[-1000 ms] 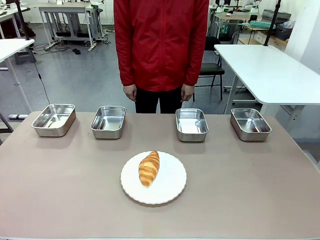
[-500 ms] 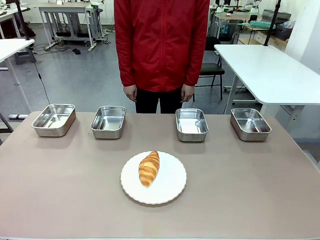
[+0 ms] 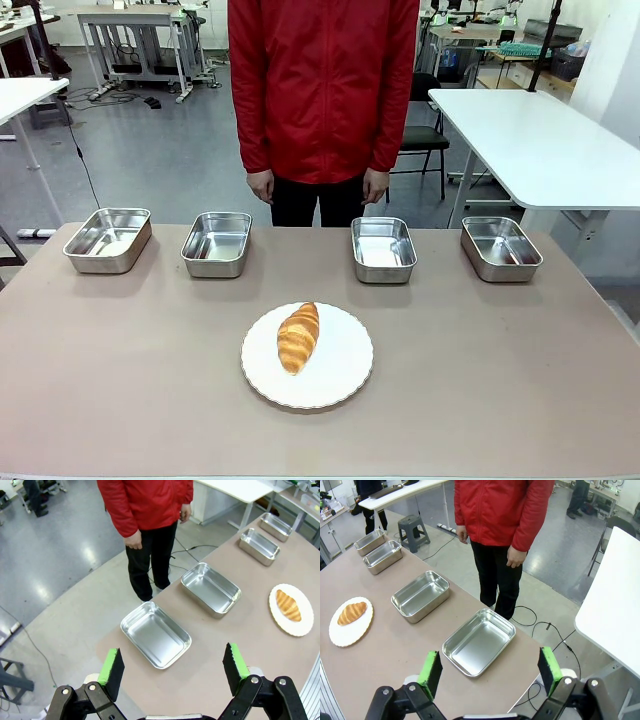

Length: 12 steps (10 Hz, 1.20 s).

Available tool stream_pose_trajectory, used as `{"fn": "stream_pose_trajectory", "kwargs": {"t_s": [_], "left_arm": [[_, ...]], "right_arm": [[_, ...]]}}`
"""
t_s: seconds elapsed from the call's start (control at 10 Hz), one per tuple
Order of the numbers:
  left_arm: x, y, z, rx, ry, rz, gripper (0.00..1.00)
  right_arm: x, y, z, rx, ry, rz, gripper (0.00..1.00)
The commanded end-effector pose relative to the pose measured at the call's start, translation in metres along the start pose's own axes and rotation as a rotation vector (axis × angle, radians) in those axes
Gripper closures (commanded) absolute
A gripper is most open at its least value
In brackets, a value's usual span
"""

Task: Place the bread in the container.
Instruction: Place the Butter Roll into the Airtight Container indicated by the human.

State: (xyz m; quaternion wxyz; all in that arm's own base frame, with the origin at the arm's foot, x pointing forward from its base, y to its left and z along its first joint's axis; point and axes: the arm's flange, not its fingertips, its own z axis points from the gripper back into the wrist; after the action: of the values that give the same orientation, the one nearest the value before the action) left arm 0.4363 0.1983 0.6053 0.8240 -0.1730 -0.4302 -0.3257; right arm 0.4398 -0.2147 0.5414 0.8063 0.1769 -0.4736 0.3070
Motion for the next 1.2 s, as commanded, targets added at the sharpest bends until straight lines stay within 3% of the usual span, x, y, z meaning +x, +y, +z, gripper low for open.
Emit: {"fn": "stream_pose_trajectory", "kwargs": {"t_s": [0.0, 1.1], "left_arm": [[-0.0007, -0.0003, 0.0002, 0.0, 0.0, -0.008, 0.0], [-0.0007, -0.0003, 0.0002, 0.0, 0.0, -0.008, 0.0]], "right_arm": [[0.0006, 0.0004, 0.0006, -0.001, -0.003, 0.006, 0.0], [0.0006, 0.0004, 0.0006, -0.001, -0.003, 0.006, 0.0]]}}
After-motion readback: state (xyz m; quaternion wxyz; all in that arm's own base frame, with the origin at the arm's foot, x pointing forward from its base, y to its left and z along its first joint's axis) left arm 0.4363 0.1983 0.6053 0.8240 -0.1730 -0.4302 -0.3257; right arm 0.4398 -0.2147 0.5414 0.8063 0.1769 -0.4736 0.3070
